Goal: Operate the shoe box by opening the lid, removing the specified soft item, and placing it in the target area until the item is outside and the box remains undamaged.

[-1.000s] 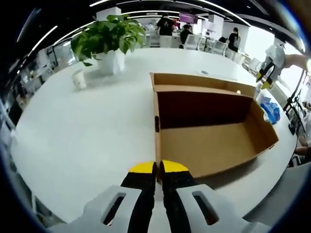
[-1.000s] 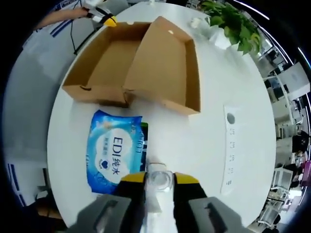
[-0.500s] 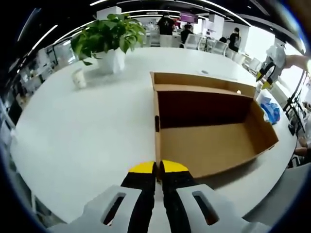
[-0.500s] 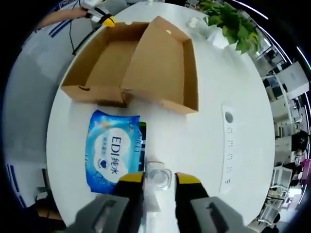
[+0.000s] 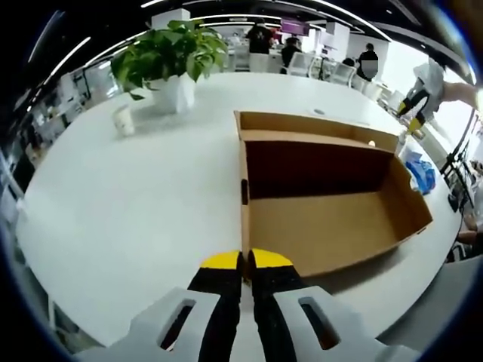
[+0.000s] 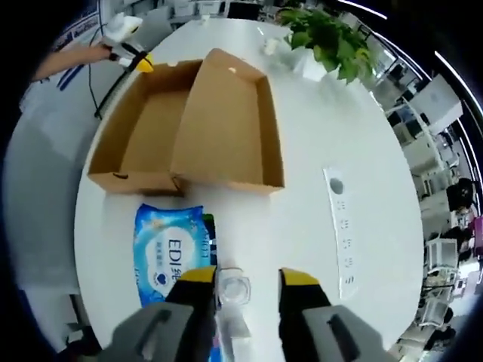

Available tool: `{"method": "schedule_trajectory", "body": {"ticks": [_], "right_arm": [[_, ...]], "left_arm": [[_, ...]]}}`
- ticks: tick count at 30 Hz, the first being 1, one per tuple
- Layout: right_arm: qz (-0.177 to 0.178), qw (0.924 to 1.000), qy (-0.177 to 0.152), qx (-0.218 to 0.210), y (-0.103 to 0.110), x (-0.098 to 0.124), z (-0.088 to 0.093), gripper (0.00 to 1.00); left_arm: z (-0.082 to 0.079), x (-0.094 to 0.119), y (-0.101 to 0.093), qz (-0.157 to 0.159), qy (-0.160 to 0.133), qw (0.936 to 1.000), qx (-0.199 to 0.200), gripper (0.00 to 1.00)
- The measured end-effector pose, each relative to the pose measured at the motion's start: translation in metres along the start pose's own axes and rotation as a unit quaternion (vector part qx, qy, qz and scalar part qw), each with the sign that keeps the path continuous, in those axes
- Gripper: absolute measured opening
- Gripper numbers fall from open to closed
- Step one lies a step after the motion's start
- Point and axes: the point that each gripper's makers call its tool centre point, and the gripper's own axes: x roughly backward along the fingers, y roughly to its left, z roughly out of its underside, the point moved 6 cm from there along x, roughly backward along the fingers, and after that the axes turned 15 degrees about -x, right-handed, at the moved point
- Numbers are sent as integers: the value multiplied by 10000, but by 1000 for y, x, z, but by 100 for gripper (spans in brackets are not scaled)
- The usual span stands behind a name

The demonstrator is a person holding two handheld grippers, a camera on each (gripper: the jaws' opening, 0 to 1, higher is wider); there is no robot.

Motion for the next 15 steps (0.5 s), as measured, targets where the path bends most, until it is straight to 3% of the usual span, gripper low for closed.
{"method": "schedule_trajectory", "body": {"ticks": [5,9,15], "right_arm": [[-78,9969,-348,-705,1,2,-14,28],[-236,9866,-612,-1494,5,-4,-28,26],[-222,9839,-609,-1668,16,-14,-39,25]], "left_arm": [[0,1,-1,1,5,10000,25,1],[0,1,-1,6,8,10000,46,1],[0,1,-1,9,12,10000,74,1]]}}
